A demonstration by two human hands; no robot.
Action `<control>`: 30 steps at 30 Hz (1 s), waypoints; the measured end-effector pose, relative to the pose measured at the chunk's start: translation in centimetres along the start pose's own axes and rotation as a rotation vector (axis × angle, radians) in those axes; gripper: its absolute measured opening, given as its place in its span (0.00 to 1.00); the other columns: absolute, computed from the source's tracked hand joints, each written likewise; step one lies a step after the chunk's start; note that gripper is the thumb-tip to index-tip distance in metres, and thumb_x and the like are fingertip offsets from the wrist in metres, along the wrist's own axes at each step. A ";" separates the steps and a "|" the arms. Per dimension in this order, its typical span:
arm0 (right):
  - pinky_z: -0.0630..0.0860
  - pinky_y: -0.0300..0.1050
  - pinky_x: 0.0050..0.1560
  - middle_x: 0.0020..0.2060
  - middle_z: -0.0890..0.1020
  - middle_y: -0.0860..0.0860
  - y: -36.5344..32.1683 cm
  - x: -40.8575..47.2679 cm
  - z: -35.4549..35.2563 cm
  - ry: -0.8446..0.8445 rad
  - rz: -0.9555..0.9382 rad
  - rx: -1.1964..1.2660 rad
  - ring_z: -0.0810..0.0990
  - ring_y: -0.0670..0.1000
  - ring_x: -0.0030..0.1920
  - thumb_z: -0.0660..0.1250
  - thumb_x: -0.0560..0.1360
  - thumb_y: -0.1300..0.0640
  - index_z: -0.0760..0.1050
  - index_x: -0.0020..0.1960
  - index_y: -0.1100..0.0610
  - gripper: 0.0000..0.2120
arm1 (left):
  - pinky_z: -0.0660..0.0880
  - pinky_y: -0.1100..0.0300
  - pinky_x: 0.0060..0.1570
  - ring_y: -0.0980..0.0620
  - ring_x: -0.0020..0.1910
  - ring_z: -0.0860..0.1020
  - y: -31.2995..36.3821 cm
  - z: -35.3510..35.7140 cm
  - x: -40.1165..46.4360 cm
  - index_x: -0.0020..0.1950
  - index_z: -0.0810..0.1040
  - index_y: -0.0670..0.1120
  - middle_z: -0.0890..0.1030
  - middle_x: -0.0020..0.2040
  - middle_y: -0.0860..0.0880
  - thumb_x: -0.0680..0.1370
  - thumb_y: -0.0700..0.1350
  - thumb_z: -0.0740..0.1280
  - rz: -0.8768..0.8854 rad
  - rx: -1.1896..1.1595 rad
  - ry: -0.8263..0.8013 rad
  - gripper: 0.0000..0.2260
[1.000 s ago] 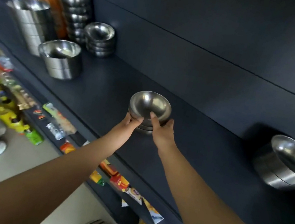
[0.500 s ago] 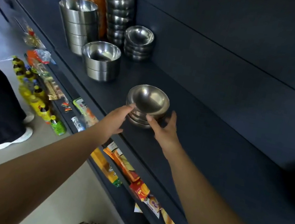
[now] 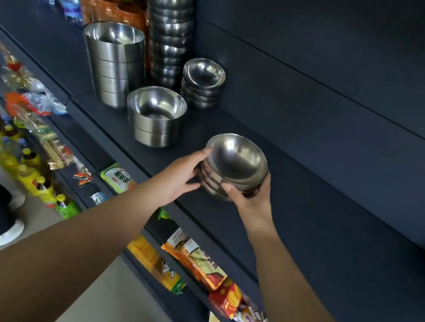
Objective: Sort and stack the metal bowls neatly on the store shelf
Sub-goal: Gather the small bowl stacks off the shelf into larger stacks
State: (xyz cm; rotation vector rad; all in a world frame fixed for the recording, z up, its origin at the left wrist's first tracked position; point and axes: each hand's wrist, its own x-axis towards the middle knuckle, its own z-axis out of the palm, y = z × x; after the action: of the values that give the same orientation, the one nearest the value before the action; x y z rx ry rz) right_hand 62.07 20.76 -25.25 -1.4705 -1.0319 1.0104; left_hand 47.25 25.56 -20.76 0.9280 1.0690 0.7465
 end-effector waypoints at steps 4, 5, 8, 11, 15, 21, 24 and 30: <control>0.66 0.42 0.69 0.68 0.69 0.47 -3.6 1.0 1.0 0.007 -0.116 -0.033 0.69 0.45 0.67 0.75 0.68 0.59 0.52 0.76 0.49 0.45 | 0.63 0.51 0.68 0.51 0.71 0.64 3.0 -1.3 -0.5 0.72 0.63 0.49 0.65 0.73 0.49 0.80 0.53 0.57 0.102 -0.016 -0.052 0.21; 0.66 0.42 0.69 0.68 0.70 0.47 -4.6 1.4 1.4 0.004 -0.144 -0.042 0.69 0.45 0.67 0.75 0.68 0.59 0.52 0.76 0.50 0.45 | 0.63 0.51 0.68 0.52 0.71 0.64 3.8 -1.7 -0.6 0.72 0.63 0.50 0.66 0.72 0.50 0.80 0.53 0.57 0.124 -0.020 -0.062 0.21; 0.69 0.37 0.65 0.65 0.71 0.46 -7.6 2.3 2.5 -0.010 -0.208 -0.074 0.71 0.43 0.64 0.75 0.68 0.60 0.55 0.75 0.51 0.43 | 0.65 0.53 0.67 0.52 0.69 0.67 6.2 -3.1 -0.6 0.71 0.64 0.50 0.68 0.71 0.50 0.80 0.54 0.57 0.169 -0.011 -0.070 0.20; 0.70 0.32 0.60 0.64 0.72 0.45 -9.6 3.4 4.0 -0.014 -0.249 -0.097 0.72 0.42 0.63 0.75 0.68 0.59 0.55 0.74 0.51 0.42 | 0.65 0.54 0.65 0.52 0.68 0.68 8.4 -4.5 -0.3 0.71 0.64 0.51 0.68 0.71 0.50 0.79 0.55 0.57 0.217 0.023 -0.077 0.21; 0.69 0.33 0.59 0.64 0.71 0.45 -11.0 5.6 6.4 -0.001 -0.267 -0.108 0.71 0.43 0.63 0.75 0.68 0.57 0.55 0.74 0.50 0.41 | 0.65 0.54 0.66 0.55 0.60 0.73 10.9 -6.6 1.3 0.68 0.66 0.53 0.74 0.64 0.53 0.80 0.55 0.56 0.276 0.001 -0.064 0.17; 0.67 0.38 0.62 0.61 0.71 0.43 -14.2 11.1 9.4 -0.006 -0.274 -0.196 0.70 0.43 0.62 0.75 0.68 0.55 0.57 0.72 0.51 0.40 | 0.62 0.53 0.68 0.49 0.71 0.65 15.0 -9.6 4.8 0.74 0.61 0.49 0.64 0.73 0.48 0.79 0.54 0.57 0.322 -0.047 -0.071 0.23; 0.66 0.36 0.59 0.61 0.70 0.43 -15.8 13.4 11.1 0.001 -0.259 -0.214 0.69 0.43 0.62 0.76 0.67 0.55 0.57 0.73 0.51 0.41 | 0.60 0.52 0.71 0.49 0.72 0.63 16.9 -11.1 6.7 0.73 0.62 0.50 0.64 0.74 0.48 0.80 0.53 0.58 0.305 -0.101 -0.084 0.22; 0.65 0.38 0.61 0.66 0.68 0.46 -17.2 17.1 12.7 0.048 -0.237 -0.307 0.67 0.42 0.62 0.76 0.67 0.53 0.56 0.73 0.52 0.42 | 0.58 0.52 0.71 0.49 0.72 0.62 19.0 -12.8 10.5 0.74 0.60 0.48 0.64 0.74 0.48 0.80 0.54 0.57 0.298 -0.118 -0.142 0.24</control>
State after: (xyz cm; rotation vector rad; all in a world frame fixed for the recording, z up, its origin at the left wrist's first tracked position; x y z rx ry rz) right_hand 53.05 42.36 -10.99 -1.5628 -1.3352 0.6661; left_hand 37.17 46.07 -10.24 1.0351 0.7621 0.9633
